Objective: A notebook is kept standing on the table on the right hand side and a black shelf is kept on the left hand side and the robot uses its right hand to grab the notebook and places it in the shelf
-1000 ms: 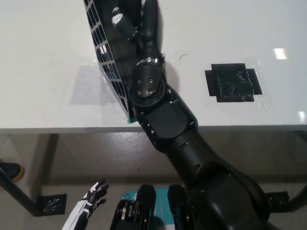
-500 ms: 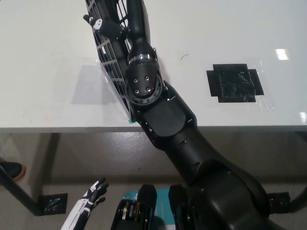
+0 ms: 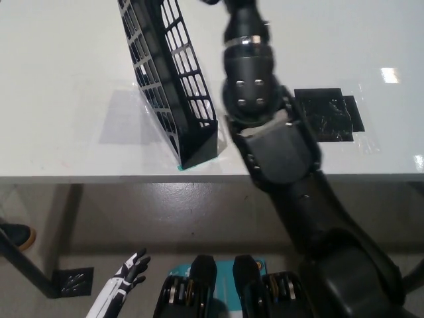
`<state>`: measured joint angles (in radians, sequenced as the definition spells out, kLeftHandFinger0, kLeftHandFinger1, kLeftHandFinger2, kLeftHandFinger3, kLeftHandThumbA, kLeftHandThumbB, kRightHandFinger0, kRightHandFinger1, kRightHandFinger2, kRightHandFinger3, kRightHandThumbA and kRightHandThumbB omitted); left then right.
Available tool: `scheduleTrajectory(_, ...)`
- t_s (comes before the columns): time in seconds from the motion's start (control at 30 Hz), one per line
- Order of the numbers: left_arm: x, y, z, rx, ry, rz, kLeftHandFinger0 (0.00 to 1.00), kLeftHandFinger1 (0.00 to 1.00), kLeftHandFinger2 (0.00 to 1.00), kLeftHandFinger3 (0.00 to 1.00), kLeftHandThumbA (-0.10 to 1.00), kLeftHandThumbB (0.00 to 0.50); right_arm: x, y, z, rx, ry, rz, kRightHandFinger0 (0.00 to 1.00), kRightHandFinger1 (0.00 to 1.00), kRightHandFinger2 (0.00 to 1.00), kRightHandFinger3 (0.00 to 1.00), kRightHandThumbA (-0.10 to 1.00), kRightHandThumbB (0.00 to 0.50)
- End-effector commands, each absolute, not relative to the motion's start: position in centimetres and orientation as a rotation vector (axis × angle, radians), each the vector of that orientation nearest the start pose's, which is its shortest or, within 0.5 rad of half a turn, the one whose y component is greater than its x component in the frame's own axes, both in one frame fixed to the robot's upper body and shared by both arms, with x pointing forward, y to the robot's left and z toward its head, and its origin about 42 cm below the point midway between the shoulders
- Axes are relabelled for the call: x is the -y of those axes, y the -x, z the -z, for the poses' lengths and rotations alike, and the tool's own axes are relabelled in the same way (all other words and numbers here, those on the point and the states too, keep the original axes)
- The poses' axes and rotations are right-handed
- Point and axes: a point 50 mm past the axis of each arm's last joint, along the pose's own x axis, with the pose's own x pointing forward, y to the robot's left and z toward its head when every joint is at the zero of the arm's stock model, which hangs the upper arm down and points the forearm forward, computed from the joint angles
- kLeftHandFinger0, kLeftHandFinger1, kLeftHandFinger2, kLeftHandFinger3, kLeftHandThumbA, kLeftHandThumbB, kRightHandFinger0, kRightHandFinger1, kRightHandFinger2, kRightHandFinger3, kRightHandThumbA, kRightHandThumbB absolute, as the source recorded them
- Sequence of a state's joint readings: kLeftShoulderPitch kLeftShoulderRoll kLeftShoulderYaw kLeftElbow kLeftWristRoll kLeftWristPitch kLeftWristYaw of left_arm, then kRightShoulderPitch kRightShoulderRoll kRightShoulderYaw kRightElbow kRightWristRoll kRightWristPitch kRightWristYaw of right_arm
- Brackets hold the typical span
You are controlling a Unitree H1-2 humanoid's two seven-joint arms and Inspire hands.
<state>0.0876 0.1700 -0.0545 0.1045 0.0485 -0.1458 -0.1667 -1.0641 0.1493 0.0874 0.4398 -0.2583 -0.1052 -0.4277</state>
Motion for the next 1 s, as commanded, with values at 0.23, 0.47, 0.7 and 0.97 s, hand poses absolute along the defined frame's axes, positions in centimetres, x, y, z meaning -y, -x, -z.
scheduleTrajectory(0.23,-25.9,-25.3,-6.7,-0.017,-0.231,0.205,1.0,1.0,1.0,1.0,1.0,0.477,18.0,-24.8,-45.1,1.339,0.226,-0.053,1.0,1.0,1.0,1.0,1.0,0.499)
scheduleTrajectory(0.47,-25.7,-25.0,-6.2,-0.018,-0.218,0.213,1.0,1.0,1.0,1.0,1.0,0.474,19.6,-19.0,-36.0,1.203,0.191,-0.058,1.0,1.0,1.0,1.0,1.0,0.463)
scheduleTrajectory(0.7,-25.5,-24.9,-6.1,-0.023,-0.201,0.206,1.0,1.0,1.0,1.0,1.0,0.49,20.3,-16.5,-26.3,0.829,0.173,-0.091,1.0,1.0,1.0,1.0,1.0,0.396)
scheduleTrajectory(0.97,-25.6,-24.5,-6.2,-0.026,-0.18,0.189,1.0,1.0,1.0,1.0,1.0,0.488,21.4,-17.2,-16.6,0.491,0.198,-0.085,1.0,1.0,1.0,1.0,1.0,0.463)
